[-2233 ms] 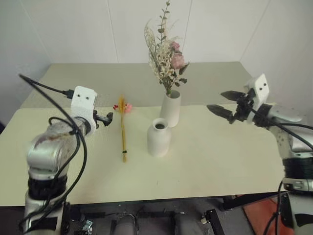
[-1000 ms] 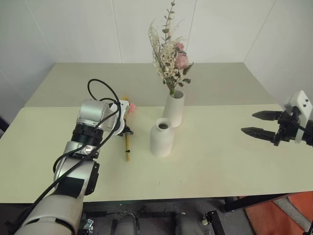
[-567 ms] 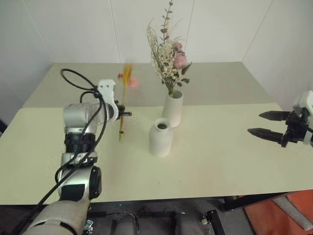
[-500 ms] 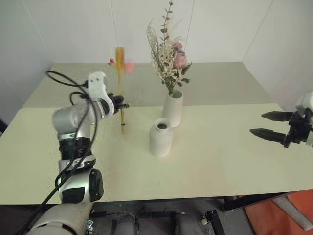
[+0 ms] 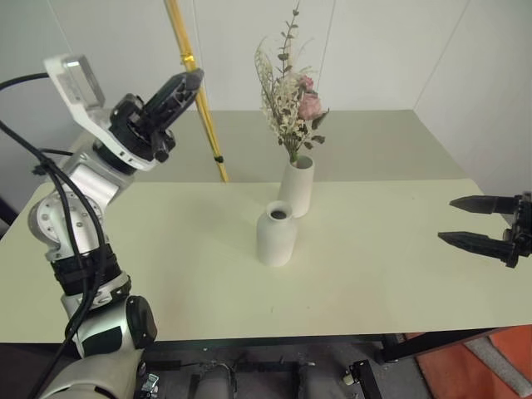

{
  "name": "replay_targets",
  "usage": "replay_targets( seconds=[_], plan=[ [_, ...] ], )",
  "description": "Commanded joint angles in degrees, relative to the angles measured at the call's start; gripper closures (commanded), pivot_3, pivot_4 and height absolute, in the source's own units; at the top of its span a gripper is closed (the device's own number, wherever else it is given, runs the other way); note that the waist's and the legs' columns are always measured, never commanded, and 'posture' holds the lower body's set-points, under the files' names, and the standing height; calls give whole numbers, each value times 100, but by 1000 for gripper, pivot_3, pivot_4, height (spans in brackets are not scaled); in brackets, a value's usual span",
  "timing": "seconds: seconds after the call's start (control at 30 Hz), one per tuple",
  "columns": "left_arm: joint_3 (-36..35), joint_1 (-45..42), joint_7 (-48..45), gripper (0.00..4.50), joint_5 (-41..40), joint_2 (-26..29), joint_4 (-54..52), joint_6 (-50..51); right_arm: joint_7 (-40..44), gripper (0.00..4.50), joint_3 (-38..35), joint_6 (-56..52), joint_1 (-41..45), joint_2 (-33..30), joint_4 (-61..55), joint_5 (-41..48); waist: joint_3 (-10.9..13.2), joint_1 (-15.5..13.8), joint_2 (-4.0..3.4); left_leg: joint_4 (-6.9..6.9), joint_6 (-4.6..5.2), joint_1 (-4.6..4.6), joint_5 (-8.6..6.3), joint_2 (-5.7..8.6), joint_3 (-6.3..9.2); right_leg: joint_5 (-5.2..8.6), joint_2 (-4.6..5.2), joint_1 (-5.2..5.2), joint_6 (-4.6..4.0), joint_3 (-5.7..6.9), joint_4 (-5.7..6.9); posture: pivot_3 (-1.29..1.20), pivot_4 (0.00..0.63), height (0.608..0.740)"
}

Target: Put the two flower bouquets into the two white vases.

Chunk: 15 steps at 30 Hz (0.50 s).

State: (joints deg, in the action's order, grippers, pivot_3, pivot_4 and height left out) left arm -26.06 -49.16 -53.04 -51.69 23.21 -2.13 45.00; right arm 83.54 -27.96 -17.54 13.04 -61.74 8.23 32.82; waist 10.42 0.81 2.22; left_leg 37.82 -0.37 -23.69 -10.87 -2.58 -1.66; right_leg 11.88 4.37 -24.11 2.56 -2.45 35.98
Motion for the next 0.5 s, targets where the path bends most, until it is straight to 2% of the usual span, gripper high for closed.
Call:
replay_targets(
  seconds=[0.03, 0.3, 0.5],
  plan=[
    [428, -77, -348, 4471, 43, -101, 246, -387, 210, 0, -344, 368, -47, 21, -176, 194, 0, 1, 0, 1, 0, 0, 0, 0, 0, 0, 0, 1, 0, 0, 0, 0, 150, 740],
    [1095, -262, -1110, 4471, 361, -324, 1134, -1191, 174, 0, -364, 579, -124, 32, -228, 191, 0, 26, 0, 1, 1, -1, 0, 0, 0, -1, -2, -2, -1, -3, 1, 0, 150, 740],
    [1314, -413, -1402, 4471, 571, -604, 1760, -1691, 69, 0, -404, 644, -203, 45, -318, 184, 0, 2, 0, 1, 1, -4, 0, 0, 0, 0, -1, -3, -1, -3, -1, 0, 150, 740]
  ],
)
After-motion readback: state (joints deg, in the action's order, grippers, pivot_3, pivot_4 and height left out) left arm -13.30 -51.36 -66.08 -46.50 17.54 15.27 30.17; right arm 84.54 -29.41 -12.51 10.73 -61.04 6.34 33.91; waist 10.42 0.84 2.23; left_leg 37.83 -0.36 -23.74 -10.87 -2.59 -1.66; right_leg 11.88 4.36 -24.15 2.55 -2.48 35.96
